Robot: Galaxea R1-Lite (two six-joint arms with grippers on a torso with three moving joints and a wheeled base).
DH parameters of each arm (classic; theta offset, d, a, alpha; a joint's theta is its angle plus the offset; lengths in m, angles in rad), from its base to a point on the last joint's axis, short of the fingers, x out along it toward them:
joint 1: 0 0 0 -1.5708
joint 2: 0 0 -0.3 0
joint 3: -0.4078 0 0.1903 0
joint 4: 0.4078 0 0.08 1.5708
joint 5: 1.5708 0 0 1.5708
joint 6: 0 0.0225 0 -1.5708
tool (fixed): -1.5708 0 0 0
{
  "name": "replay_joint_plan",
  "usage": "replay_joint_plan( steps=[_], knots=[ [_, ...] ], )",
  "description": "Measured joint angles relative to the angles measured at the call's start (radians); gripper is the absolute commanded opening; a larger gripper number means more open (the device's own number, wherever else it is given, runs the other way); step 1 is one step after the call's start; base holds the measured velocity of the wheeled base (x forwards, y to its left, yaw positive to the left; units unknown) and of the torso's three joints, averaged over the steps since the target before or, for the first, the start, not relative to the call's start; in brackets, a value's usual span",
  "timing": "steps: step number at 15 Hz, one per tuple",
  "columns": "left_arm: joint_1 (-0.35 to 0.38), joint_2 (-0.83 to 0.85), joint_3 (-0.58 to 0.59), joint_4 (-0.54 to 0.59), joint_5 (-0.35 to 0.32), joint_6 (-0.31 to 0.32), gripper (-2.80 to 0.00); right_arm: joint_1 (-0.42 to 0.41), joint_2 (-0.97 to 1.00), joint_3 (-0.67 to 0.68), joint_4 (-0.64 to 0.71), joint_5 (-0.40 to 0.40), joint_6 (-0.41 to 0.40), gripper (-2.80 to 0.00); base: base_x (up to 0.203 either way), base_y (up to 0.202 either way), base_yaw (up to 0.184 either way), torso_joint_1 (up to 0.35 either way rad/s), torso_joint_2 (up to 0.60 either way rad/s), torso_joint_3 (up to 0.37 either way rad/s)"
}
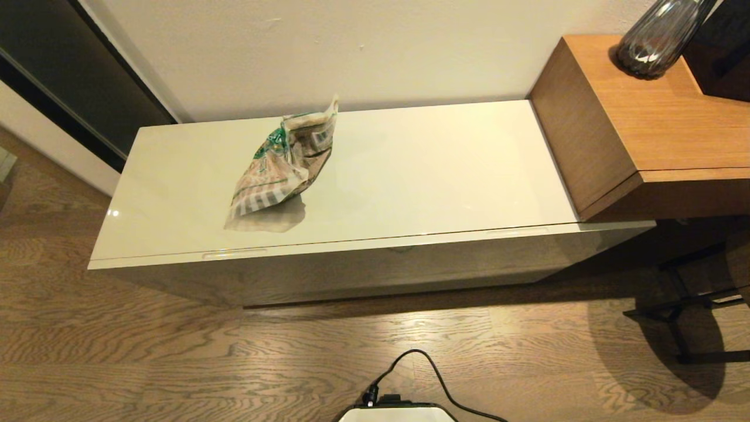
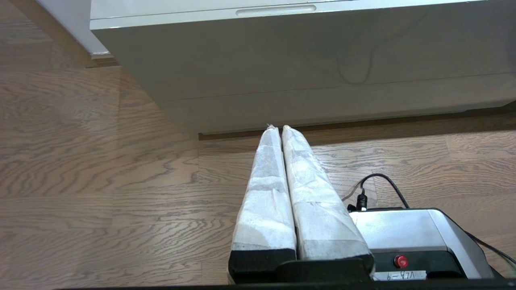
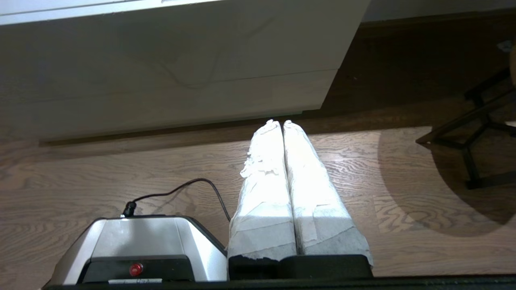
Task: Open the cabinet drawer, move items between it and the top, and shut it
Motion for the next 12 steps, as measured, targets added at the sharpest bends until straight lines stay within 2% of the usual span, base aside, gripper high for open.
replay_joint_plan(
  steps=[12],
  knots=[
    [0.0,0.0,0.0,0.0,0.0,0.0,-2.8,0.0,0.0,0.0,0.001,0.001,0.003,-2.8,0.0,0.0,0.0,0.0,0.0,0.0]
  ],
)
